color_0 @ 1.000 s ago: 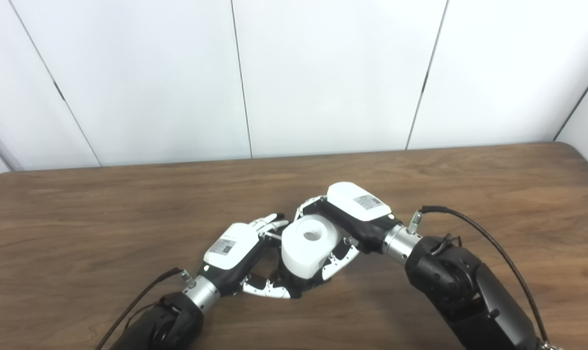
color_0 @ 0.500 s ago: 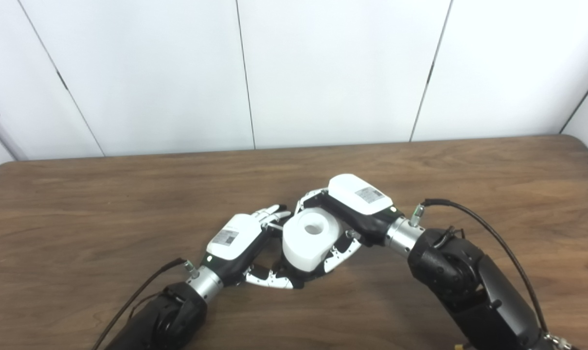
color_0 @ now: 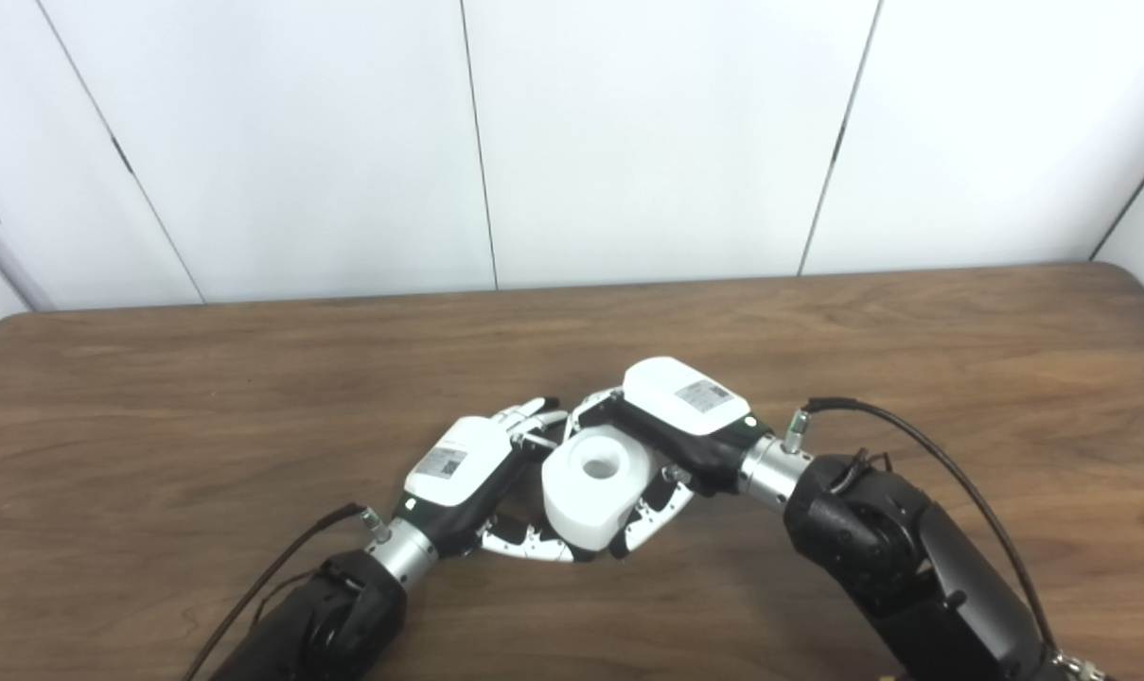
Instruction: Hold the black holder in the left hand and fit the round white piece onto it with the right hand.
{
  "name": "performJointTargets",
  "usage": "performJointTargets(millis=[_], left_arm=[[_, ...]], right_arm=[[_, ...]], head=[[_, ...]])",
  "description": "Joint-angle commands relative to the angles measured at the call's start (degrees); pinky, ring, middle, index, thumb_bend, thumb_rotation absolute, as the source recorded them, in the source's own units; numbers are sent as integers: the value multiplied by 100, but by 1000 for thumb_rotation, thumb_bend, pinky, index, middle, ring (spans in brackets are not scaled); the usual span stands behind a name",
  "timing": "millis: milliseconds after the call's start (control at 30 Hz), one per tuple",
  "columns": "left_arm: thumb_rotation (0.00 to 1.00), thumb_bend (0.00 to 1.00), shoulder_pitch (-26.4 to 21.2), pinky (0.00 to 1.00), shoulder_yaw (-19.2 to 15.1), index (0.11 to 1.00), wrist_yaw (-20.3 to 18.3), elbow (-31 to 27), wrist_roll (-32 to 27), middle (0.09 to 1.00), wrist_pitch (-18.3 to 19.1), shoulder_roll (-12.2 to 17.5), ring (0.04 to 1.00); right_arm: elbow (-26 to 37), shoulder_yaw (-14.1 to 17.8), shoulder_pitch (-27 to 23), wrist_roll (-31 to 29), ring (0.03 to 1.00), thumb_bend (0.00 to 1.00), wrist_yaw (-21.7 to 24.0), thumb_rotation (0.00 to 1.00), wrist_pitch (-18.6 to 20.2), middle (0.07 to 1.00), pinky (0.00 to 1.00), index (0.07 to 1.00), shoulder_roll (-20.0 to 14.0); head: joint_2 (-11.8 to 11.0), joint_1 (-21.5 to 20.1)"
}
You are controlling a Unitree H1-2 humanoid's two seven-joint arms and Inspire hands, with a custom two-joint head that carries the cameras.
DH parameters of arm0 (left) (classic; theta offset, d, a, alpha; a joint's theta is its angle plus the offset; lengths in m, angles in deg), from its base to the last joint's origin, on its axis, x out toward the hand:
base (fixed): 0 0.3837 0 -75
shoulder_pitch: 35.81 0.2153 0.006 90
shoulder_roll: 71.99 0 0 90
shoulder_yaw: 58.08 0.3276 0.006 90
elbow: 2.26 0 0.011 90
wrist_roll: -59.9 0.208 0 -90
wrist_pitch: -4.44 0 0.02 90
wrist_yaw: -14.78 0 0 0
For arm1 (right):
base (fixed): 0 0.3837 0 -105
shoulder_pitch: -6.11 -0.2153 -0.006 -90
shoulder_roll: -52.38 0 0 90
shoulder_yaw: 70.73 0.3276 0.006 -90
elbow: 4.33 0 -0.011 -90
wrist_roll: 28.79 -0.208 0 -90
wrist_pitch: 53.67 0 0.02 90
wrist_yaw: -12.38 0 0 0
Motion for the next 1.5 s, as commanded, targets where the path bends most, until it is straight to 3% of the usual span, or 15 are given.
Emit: performJointTargets(millis=[0,333,500,533,567,667,1200,1467], left_arm=[[58,524,293,916,390,483,-645,270,453,883,185,-50,957],[58,524,299,926,384,484,-674,239,422,885,239,-38,954],[58,525,306,907,370,483,-621,244,429,884,206,-18,949],[58,525,308,907,365,483,-628,241,420,885,208,-15,949],[58,525,309,908,362,483,-634,239,412,885,210,-13,950],[58,524,308,909,364,483,-634,245,413,885,198,-2,951],[58,525,302,913,374,483,-656,198,427,880,246,10,948],[58,524,306,917,379,484,-660,201,402,883,259,3,949]], right_arm=[[31,1,-129,11,649,524,28,133,-144,658,549,480,-55],[-60,-32,-154,53,644,524,38,134,-266,652,553,480,-90],[15,23,-137,78,625,523,81,136,-124,661,529,494,-67],[29,40,-134,99,622,686,50,117,-120,671,524,619,-57],[35,52,-132,110,618,740,28,117,-123,678,515,689,-49],[54,115,-123,165,621,791,-48,125,-68,701,510,790,1],[54,487,-59,80,601,783,-531,59,-205,709,487,874,228],[-24,665,-20,-64,629,759,-866,49,-343,741,554,905,312]], head=[[8,4],[28,32],[19,25],[29,19],[29,19],[23,20],[53,31],[63,32]])
